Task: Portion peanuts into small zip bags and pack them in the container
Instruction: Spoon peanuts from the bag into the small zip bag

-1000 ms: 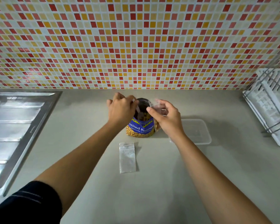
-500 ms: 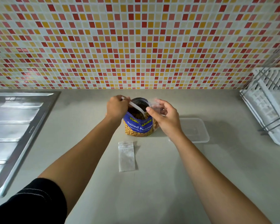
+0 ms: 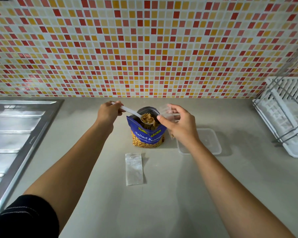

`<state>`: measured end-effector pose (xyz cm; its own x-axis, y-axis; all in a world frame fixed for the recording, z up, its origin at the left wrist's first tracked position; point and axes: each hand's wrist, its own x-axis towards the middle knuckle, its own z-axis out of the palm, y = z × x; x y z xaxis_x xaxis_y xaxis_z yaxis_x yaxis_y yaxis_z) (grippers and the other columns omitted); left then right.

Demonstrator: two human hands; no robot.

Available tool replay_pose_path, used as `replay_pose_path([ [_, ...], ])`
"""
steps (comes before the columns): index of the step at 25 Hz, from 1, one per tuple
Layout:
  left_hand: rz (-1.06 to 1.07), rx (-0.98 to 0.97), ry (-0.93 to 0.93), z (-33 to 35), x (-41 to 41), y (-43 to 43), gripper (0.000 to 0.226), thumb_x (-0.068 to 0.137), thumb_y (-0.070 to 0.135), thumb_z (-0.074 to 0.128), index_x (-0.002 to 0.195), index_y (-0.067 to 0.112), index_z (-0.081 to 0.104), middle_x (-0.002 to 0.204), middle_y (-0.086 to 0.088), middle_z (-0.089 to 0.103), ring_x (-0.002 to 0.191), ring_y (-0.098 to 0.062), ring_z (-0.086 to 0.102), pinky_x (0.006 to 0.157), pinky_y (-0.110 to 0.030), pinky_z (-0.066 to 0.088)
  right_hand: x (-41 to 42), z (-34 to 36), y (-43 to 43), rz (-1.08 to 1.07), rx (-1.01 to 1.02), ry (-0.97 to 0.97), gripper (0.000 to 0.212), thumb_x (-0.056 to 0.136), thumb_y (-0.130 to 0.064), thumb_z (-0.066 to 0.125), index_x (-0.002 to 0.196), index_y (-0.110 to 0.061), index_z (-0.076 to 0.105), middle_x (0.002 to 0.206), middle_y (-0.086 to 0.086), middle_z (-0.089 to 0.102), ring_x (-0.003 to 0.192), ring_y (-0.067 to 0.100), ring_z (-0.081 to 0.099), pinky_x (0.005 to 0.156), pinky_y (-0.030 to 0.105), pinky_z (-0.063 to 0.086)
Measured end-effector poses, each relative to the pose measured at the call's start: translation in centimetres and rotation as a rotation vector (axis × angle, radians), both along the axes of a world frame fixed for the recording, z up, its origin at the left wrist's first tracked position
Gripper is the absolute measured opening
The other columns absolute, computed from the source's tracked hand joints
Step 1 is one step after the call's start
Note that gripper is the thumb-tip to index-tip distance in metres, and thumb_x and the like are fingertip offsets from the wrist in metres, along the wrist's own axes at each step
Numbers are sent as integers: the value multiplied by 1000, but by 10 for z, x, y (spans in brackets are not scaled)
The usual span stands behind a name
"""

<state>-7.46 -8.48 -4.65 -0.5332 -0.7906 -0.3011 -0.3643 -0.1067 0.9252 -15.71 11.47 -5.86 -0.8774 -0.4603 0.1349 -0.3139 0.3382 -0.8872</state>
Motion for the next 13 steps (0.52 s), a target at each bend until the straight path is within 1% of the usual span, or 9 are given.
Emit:
replay_pose_path([
  [2, 6, 15, 6, 2, 2, -5, 20, 97, 25, 44, 101, 10, 56, 93, -6, 60, 72, -9, 52, 61, -19, 36, -2, 1, -3, 25, 101, 68, 60, 70, -41, 78, 122, -19, 58, 114, -3, 62, 95, 10, 59, 79, 25, 53],
  [3, 12, 25, 13, 3, 2, -7, 19, 97, 25, 45, 101, 10, 56, 91, -5, 59, 71, -9, 52, 61, -19, 36, -2, 2, -4, 40, 154, 100, 61, 70, -41, 77, 123, -18, 58, 116, -2, 62, 97, 11, 58, 81, 27, 51],
  [7, 33, 72, 76, 8, 2, -15, 16, 96, 26, 47, 104, 12, 53, 80, 1, 58, 71, -8, 52, 63, -21, 36, 0, 2, -8, 59, 270, 186, 61, 71, -41, 76, 123, -15, 57, 118, 3, 63, 101, 16, 56, 78, 24, 43],
  [11, 47, 96, 125, 16, 1, -18, 13, 95, 24, 49, 101, 13, 54, 78, 3, 58, 71, -7, 54, 64, -22, 36, 2, 5, -11, 90, 325, 214, 60, 71, -41, 75, 122, -13, 58, 117, 4, 63, 101, 17, 56, 78, 23, 40],
  [13, 23, 96, 144, 22, 0, -17, 12, 95, 24, 50, 97, 14, 56, 78, 3, 59, 71, -7, 54, 63, -22, 36, 4, 7, -14, 102, 314, 222, 58, 71, -41, 76, 120, -13, 59, 116, 4, 64, 100, 18, 57, 78, 23, 41],
])
